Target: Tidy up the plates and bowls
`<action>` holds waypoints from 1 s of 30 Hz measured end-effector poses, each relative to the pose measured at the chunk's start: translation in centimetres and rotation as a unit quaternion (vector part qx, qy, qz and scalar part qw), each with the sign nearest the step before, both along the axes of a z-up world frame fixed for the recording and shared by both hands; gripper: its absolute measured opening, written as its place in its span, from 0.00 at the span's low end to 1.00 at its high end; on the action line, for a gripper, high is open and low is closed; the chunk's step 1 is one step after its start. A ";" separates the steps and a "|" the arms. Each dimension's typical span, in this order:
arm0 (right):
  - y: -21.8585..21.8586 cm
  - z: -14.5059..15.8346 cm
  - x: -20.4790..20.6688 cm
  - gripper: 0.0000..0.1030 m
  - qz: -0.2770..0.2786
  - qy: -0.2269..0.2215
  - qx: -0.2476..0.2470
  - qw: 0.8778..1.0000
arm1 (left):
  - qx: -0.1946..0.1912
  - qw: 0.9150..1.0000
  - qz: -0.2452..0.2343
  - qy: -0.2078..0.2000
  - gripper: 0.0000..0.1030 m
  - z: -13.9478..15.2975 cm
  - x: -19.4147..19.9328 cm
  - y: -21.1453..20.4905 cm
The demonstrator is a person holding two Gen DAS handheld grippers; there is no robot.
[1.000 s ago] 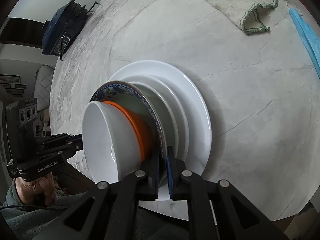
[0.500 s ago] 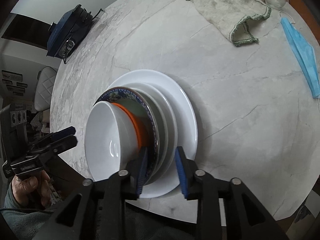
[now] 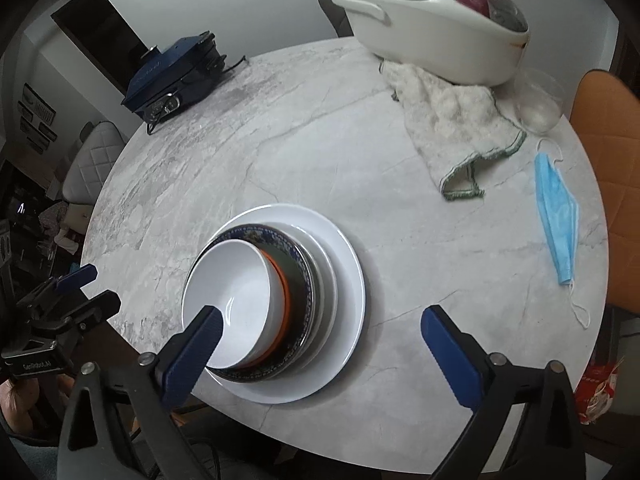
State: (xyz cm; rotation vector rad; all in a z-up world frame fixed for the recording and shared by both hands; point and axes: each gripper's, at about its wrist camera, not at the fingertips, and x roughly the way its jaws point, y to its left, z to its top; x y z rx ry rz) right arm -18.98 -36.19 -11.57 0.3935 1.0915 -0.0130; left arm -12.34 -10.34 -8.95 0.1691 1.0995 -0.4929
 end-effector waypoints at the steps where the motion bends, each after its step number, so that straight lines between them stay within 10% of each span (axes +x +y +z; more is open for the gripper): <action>1: 0.1 0.4 -0.1 0.99 -0.004 -0.005 -0.005 1.000 | 0.003 1.000 -0.002 -0.019 1.00 0.7 -0.3 0.1; 12: 4.3 3.8 -3.2 0.99 -0.048 -0.047 -0.038 0.997 | 0.054 0.988 0.051 -0.138 1.00 5.6 -3.0 3.0; 21: 8.5 5.7 -6.0 0.99 -0.051 -0.060 -0.060 0.995 | 0.044 0.987 0.134 -0.084 0.99 6.4 -3.8 7.6; 30: 9.3 6.1 -5.9 0.99 -0.037 -0.067 -0.064 0.995 | 0.043 0.992 0.092 -0.071 0.99 7.4 -4.9 5.6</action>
